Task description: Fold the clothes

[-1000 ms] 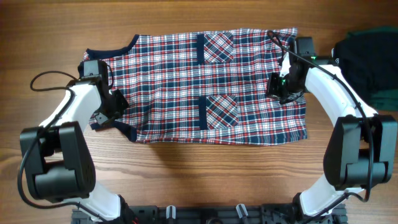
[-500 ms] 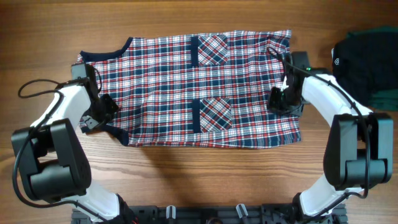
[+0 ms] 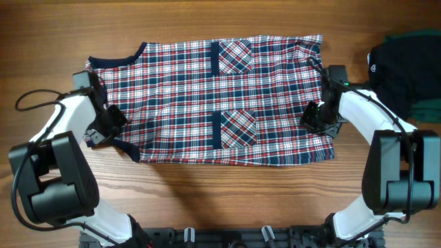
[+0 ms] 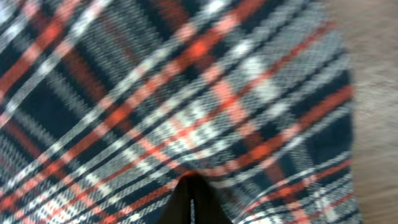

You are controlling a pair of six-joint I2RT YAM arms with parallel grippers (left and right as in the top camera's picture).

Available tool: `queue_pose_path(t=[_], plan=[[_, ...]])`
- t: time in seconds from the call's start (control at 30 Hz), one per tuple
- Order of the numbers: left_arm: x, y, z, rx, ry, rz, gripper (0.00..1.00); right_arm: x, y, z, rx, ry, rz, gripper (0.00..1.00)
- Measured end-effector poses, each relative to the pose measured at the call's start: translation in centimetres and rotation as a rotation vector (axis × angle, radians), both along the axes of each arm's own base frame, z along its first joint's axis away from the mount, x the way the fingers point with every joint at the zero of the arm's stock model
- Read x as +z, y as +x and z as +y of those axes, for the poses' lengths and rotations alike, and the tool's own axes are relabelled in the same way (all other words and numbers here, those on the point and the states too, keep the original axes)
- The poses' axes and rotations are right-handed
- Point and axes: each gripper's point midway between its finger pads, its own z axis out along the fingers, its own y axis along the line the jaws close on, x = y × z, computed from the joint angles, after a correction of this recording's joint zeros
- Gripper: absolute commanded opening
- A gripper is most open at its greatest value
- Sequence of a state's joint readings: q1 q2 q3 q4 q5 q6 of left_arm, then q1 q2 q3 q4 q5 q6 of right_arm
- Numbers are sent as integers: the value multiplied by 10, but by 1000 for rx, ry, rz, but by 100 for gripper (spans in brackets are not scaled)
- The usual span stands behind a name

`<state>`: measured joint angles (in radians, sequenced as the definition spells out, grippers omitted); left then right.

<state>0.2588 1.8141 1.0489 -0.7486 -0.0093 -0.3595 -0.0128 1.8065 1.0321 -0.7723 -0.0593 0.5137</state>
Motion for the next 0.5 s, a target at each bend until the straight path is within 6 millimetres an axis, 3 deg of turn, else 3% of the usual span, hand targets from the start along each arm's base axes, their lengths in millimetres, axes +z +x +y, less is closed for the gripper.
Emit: queue_pose_path(t=[0.17, 0.4, 0.43, 0.5], plan=[[0, -7, 20, 64, 0, 4, 4, -2, -7, -20, -95, 6, 25, 4], [0, -7, 23, 66, 11, 5, 4, -1, -7, -20, -94, 6, 21, 4], [1, -6, 22, 58, 20, 8, 4, 0, -7, -22, -92, -1, 21, 6], [5, -1, 20, 40, 39, 1, 4, 6, -10, -30, -101, -31, 17, 25]])
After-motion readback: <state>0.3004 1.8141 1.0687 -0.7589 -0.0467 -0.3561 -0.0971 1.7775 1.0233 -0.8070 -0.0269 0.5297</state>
